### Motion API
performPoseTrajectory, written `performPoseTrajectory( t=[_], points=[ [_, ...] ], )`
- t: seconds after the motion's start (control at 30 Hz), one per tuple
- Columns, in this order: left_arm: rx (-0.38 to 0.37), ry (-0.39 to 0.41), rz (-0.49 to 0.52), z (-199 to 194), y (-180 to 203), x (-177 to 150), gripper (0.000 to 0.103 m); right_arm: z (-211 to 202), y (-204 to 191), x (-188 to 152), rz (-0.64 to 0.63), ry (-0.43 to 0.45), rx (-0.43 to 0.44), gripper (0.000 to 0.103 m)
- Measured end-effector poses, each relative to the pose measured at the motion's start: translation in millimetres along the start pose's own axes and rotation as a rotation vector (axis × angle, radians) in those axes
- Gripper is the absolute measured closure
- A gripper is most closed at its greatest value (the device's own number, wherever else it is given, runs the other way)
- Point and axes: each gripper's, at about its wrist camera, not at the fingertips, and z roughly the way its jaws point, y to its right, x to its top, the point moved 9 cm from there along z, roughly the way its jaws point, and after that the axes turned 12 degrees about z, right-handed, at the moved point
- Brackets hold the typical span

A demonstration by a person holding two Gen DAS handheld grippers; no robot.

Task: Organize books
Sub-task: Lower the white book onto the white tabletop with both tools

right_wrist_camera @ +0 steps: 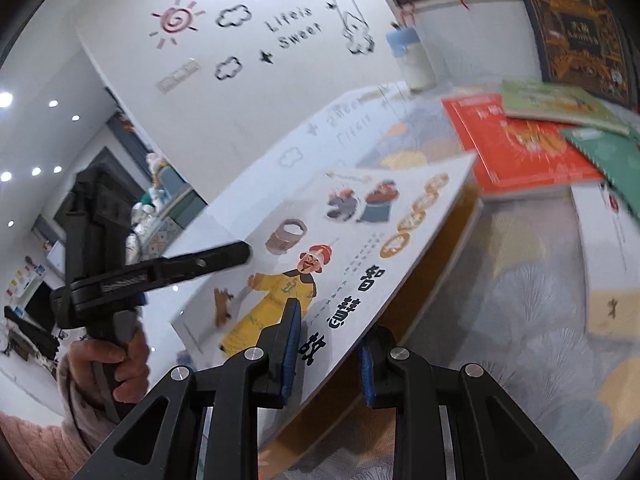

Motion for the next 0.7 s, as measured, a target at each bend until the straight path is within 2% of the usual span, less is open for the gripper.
performPoseTrajectory(
  t=[0.07,0.13,0.23,0.57,0.7],
  points=[
    [0.066,-0.003,0.029,-5.0,-1.0,0.4,0.072,-0.4,0.7,-0.7,0.011,0.011,0.009,0.078],
    [0.086,0.004,0.056,-8.1,0.7,1.1,0.071,-0.2,0.5,-0.3,0.015,0.009,0.007,0.078],
    [0.060,-0.003,0.077,-7.0,10.4,-0.1,0.071,1.0,-1.3,1.3,0.005,0.014,-0.002,0.078],
    [0.038,-0.031,0.137,-1.8,33.1,-2.5,0.068,5.3,-6.5,-2.5,0.002,-0.002,0.004,0.078],
    [-0.010,-0.060,0.140,6.3,43.6,-11.2,0.068,5.3,-6.6,-5.2,0.012,-0.017,0.022,0.077]
  ],
)
